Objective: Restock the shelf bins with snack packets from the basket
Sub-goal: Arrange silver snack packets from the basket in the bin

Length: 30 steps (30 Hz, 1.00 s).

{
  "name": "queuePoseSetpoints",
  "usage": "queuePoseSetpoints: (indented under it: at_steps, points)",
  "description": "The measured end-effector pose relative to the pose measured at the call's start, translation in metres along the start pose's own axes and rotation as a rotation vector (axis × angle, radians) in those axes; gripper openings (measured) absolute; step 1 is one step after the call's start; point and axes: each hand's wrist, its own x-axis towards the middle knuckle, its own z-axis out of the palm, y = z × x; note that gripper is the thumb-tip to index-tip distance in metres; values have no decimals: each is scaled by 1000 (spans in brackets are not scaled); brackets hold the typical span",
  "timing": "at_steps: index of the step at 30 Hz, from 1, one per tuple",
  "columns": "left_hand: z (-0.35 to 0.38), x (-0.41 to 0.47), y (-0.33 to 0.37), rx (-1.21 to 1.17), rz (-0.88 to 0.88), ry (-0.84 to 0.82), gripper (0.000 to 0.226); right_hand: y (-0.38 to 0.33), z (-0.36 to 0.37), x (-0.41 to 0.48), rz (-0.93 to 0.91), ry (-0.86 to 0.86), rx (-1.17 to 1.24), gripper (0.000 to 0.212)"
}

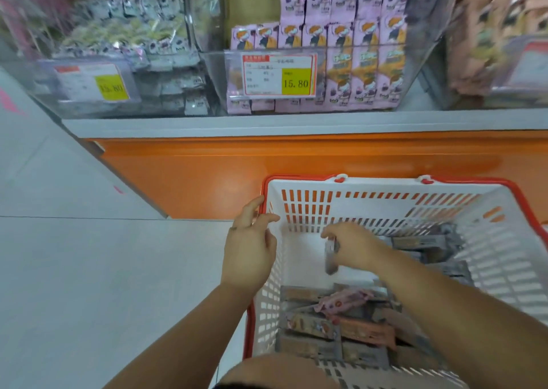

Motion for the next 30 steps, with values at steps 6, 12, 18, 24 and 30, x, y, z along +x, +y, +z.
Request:
queuePoseSetpoints:
  at_steps: [6, 12, 18, 24, 30]
  points:
    - [-24, -3, 15, 218, 32, -150, 42, -49, -75, -64, -160, 46, 17, 37]
    - [-81, -15, 34, -290, 94, -77, 30, -91, -122, -119, -281, 158, 105, 30]
    - [-147, -35, 53, -518, 210, 101, 31, -137, -148, -131, -353, 246, 520, 31]
    - [-211, -36, 48, -480, 268, 198, 39, -204, -169, -125, -444, 334, 796, 41]
    - [-256, -17, 23, -394, 126, 406, 31, -255, -192, -110, -511, 469, 416, 49]
